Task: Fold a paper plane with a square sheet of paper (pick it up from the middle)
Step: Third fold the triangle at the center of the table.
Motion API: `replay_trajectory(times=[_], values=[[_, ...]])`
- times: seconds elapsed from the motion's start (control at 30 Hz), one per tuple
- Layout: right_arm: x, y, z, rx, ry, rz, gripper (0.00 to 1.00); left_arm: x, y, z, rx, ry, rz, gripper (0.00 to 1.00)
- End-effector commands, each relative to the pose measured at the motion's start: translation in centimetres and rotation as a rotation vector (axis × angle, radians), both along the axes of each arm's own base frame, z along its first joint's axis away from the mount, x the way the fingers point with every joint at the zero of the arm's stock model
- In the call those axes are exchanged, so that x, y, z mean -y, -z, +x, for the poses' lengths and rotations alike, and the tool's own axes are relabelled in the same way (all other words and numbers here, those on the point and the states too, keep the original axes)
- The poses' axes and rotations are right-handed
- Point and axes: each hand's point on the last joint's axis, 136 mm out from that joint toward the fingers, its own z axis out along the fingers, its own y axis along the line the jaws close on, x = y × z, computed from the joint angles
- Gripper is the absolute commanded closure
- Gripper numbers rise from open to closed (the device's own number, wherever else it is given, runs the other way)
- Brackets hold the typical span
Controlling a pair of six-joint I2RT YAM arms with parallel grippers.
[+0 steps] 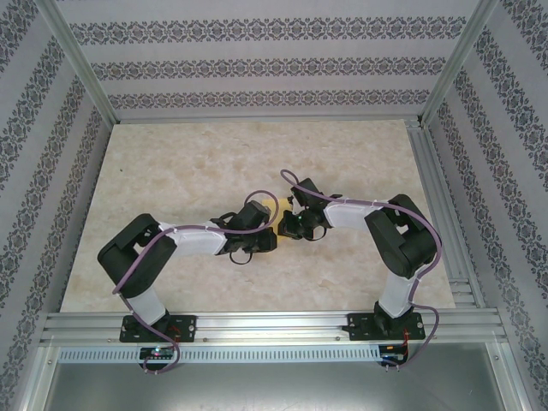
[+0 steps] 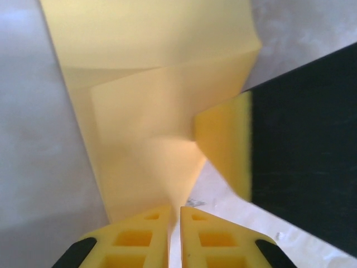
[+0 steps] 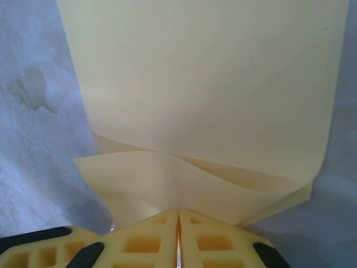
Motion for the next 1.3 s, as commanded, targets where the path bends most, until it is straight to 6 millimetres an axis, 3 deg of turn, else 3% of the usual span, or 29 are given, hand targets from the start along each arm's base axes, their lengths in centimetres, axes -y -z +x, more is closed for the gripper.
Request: replay_trajectory(times=[0.0, 0.3, 0.7, 0.83, 0.93, 1.03, 1.17, 1.27], values=[[0.8, 1.3, 0.2, -0.019, 0.026, -0.022, 0.90, -0.8, 1.6, -1.3, -0.052, -0.004, 0.043, 0.87], [0.4, -0.3, 1.8, 0.038, 0.036, 0.061, 0.87, -2.5, 3.4, -2.8, -0.101, -0.001, 0.112, 0.90], [4.6, 1.2, 4.5, 0.047, 0.100, -0.058, 0.88, -2.9, 3.8, -3.2, -0.114, 0.004, 0.125, 0.90], [5.5, -0.7, 5.9, 0.120, 0.121, -0.079, 0.88, -2.8, 3.7, -3.1, -0.113, 0.003, 0.123, 0.90], [3.8, -3.5, 5.8, 0.205, 0.082, -0.040, 0.88, -2.8, 3.7, -3.0, -0.111, 0.003, 0.122, 0.90], [1.6, -4.7, 4.2, 0.238, 0.023, -0.007, 0.88, -2.8, 3.7, -3.0, -0.108, 0.000, 0.123, 0.90], [-0.1, -4.0, 2.3, 0.203, 0.004, 0.046, 0.88, -2.7, 3.7, -2.9, -0.108, -0.003, 0.122, 0.91], [-0.7, -2.5, 1.2, 0.146, -0.009, 0.047, 0.88, -2.8, 3.7, -2.9, -0.108, -0.002, 0.125, 0.91]])
